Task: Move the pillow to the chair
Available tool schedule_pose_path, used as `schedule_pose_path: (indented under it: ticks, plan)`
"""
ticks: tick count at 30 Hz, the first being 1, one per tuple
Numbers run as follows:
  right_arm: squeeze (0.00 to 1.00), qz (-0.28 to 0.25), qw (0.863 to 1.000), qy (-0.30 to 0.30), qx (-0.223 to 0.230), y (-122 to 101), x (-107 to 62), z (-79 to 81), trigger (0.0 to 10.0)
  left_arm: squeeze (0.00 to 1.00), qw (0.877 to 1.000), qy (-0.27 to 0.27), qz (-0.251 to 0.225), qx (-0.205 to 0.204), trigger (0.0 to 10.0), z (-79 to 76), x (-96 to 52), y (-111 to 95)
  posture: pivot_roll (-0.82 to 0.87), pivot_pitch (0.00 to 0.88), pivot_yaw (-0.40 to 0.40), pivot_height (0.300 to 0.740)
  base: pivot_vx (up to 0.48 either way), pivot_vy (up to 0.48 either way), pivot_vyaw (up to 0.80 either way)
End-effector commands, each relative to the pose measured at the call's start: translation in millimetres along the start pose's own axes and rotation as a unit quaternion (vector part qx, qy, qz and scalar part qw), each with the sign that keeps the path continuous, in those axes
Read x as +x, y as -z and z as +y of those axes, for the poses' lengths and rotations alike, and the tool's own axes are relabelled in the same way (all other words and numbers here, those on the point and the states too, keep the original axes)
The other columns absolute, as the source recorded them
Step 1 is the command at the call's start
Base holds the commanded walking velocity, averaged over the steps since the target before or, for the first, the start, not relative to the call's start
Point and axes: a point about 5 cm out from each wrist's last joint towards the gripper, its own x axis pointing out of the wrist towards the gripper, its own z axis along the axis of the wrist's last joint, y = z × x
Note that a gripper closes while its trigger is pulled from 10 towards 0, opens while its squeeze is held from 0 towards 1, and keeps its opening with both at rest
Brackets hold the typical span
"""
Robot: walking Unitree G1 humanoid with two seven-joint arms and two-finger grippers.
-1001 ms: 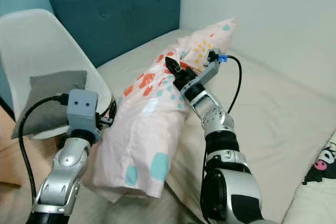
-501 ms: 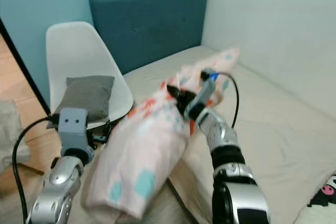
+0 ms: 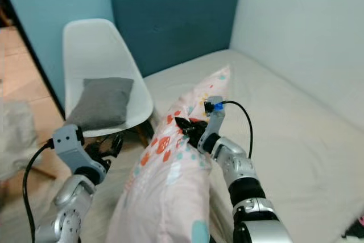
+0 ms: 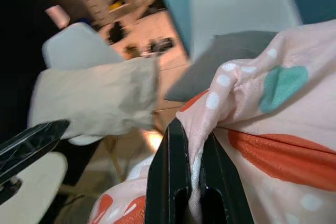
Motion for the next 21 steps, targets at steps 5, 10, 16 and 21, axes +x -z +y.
schedule_pose_path:
  ticks: [5,10,16,21]
  plan:
    - [0.0,-0.053,0.997,-0.041,-0.033,-22.5,8.0,12.5,10.0,0.0,1.0,0.006,0.008,-0.015,10.0,0.9,-1.3,2.9,0.06,0.0,-0.065,0.74,0.0,0.0,0.76]
    - [0.0,-0.092,0.993,-0.065,-0.035,-36.0,6.8,17.4,10.0,0.0,1.0,0.007,0.003,-0.016,10.0,2.1,-2.3,1.1,0.06,0.0,-0.066,0.74,0.0,0.0,0.76]
    - [0.0,-0.086,0.994,-0.06,-0.039,-30.6,7.2,15.0,10.0,0.0,1.0,0.012,0.0,-0.009,10.0,1.0,-0.5,0.4,0.06,0.0,-0.062,0.74,0.0,0.0,0.76]
    - [0.0,-0.079,0.995,-0.052,-0.038,-27.4,7.7,12.9,10.0,0.0,1.0,0.014,0.0,-0.007,10.0,1.3,0.7,-0.1,0.06,0.0,-0.067,0.74,0.0,0.0,0.76]
